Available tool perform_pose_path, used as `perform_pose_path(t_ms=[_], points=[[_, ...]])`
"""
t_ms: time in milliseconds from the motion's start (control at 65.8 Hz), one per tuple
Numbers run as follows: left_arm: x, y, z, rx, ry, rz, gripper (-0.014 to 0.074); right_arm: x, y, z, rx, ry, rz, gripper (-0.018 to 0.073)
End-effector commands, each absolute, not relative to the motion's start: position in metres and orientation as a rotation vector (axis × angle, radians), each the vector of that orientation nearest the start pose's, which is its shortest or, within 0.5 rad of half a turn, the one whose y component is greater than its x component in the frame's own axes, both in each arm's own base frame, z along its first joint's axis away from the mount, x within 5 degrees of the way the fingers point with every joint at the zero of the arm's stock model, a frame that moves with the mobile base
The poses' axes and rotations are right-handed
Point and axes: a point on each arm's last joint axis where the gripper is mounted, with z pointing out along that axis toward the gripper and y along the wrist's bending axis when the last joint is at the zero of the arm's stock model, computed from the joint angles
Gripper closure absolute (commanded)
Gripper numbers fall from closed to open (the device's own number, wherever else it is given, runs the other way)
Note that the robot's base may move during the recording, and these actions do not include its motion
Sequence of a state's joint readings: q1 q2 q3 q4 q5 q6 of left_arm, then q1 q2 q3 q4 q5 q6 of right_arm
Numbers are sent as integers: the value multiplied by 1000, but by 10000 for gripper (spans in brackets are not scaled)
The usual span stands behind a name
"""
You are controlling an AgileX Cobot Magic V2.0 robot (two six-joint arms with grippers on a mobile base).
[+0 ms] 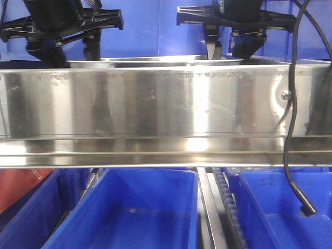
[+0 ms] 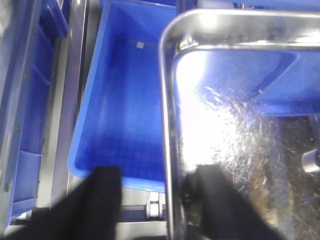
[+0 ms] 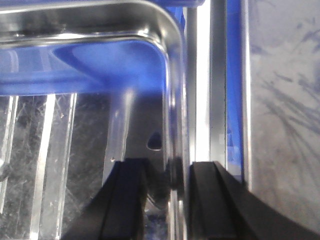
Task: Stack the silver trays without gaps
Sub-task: 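Grip the silver tray's side rims with both grippers, then lift the silver tray with both grippers and pull it off the shelf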
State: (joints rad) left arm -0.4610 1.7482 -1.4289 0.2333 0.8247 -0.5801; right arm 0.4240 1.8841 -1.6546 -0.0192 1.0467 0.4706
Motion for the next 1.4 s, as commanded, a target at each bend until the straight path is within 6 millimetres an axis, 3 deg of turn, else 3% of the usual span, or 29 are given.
perform_pose_path(t_ms=[0,76,182,349,562,744,972,1200,1382], points=[[348,-157,281,-15,2591,-107,535,373,167,286,48,2770,205,425],[348,-157,281,-15,2591,-107,630,373,167,286,48,2772,204,481],[348,-158,281,-22,2593,-119,602,372,167,286,48,2776,202,585],[348,-158,290,-36,2608,-109,602,366,165,303,44,2734,223,581],[340,-154,332,-59,2542,-147,602,349,158,341,59,2616,194,581],[311,-154,372,-26,2461,-208,602,327,158,374,49,2507,212,581],[277,-163,403,36,2375,-237,602,286,160,402,123,2374,162,581],[246,-171,417,-5,2311,-197,602,240,164,401,94,2333,166,581],[211,-179,412,13,2305,-237,602,210,157,396,125,2326,211,581]])
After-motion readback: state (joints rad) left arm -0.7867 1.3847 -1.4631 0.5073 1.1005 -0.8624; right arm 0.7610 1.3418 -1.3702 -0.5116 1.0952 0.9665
